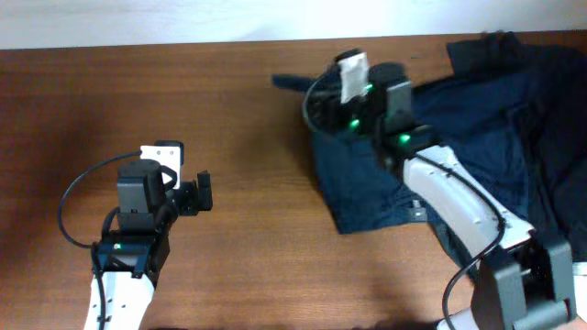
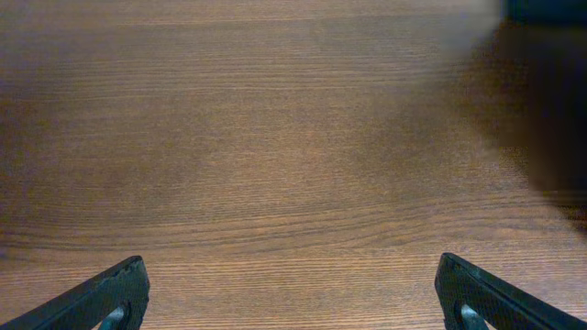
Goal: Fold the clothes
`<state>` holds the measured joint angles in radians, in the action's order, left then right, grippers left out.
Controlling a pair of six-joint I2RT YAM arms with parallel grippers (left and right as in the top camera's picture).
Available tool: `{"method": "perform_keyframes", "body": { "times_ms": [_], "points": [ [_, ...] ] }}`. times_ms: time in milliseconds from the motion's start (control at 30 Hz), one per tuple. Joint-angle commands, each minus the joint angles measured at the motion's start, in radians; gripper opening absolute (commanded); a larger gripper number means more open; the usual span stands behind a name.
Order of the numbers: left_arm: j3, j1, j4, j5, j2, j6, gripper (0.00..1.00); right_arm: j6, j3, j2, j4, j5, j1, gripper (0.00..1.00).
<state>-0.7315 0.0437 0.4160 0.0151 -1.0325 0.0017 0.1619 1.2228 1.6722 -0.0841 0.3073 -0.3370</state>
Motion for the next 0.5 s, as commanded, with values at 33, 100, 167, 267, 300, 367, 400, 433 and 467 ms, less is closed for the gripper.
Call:
{"method": "perform_keyframes", "body": {
  "times_ms": [33,100,167,267,300,367,400,433,467],
  "points": [
    [-0.020,-0.005,-0.003,-0.040,-0.001,-0.010,0.99,0.011,0.005,-0.015,-0.231,-0.202,0.066,0.99],
    [-0.020,-0.005,-0.003,-0.178,-0.001,-0.010,0.99,0.011,0.005,-0.017,-0.389,-0.215,0.148,0.99],
    [-0.020,-0.005,-0.007,-0.302,-0.001,-0.010,0.99,0.012,0.005,-0.018,-0.553,-0.214,0.241,0.99],
    [-0.020,0.000,-0.014,-0.424,-0.014,-0.104,0.99,0.012,0.005,-0.031,-0.773,-0.214,0.399,0.99],
    [-0.020,0.019,-0.015,-0.435,-0.040,-0.149,0.99,0.012,0.005,-0.032,-0.830,-0.215,0.444,0.99],
    [-0.020,0.080,-0.029,-0.472,-0.102,-0.202,0.99,0.012,0.005,-0.032,-0.930,-0.214,0.536,0.99],
    [-0.020,0.129,-0.050,-0.472,-0.148,-0.252,0.99,0.012,0.005,-0.032,-0.970,-0.212,0.588,0.99],
    [-0.020,0.180,-0.076,-0.472,-0.200,-0.305,0.99,0.012,0.005,-0.032,-0.995,-0.211,0.619,0.99],
    [-0.020,0.221,-0.106,-0.472,-0.246,-0.360,0.99,0.012,0.005,-0.032,-1.020,-0.207,0.647,0.99]
  ]
}}
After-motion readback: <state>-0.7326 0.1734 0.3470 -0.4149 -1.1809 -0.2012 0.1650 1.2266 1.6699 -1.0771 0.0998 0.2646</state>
